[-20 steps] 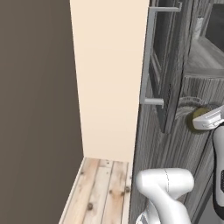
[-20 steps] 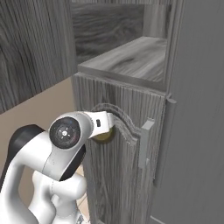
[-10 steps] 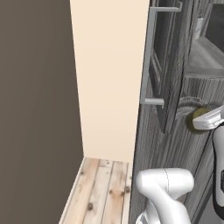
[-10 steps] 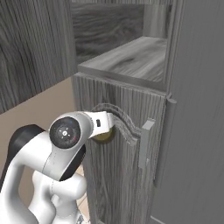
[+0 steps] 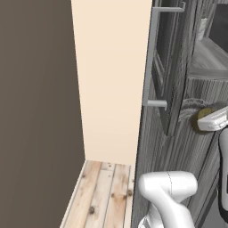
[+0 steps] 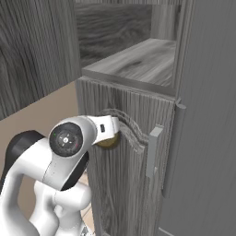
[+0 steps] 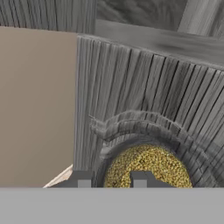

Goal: Pick the jar and jar from the dining table and place them in the open cabinet. Close the cabinet after placing the objects.

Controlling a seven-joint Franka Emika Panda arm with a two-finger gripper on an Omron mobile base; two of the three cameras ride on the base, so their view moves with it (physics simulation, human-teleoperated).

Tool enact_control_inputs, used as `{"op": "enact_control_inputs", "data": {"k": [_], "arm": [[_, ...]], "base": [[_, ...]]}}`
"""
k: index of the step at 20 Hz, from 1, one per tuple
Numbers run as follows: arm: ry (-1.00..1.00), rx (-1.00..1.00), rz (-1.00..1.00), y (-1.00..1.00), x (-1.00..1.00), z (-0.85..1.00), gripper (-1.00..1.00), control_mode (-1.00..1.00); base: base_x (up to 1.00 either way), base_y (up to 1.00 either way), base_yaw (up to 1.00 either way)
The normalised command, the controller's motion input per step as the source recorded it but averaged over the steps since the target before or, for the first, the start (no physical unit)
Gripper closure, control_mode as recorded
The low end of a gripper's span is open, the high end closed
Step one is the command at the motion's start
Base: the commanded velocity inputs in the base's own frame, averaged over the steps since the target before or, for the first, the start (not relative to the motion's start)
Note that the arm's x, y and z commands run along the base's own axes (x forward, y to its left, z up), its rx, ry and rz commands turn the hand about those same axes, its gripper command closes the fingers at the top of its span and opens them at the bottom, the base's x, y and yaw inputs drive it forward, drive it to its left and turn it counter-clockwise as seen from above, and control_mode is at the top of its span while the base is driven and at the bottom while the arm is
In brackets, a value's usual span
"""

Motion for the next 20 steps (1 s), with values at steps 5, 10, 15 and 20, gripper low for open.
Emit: {"op": "enact_control_inputs", "data": {"k": [5,10,15,20], "arm": [[-0.04,0.00,0.00,0.00,-0.16,0.57,1.00,-1.00],[-0.01,0.01,0.00,-0.01,-0.18,0.88,1.00,-1.00],[-0.01,0.00,0.00,0.04,-0.16,0.89,1.00,-1.00],[0.00,0.00,0.00,0.13,-0.24,0.73,1.00,-1.00]], "base": [[0.00,0.00,0.00],[0.00,0.00,0.00],[0.00,0.00,0.00],[0.00,0.00,0.00]]}}
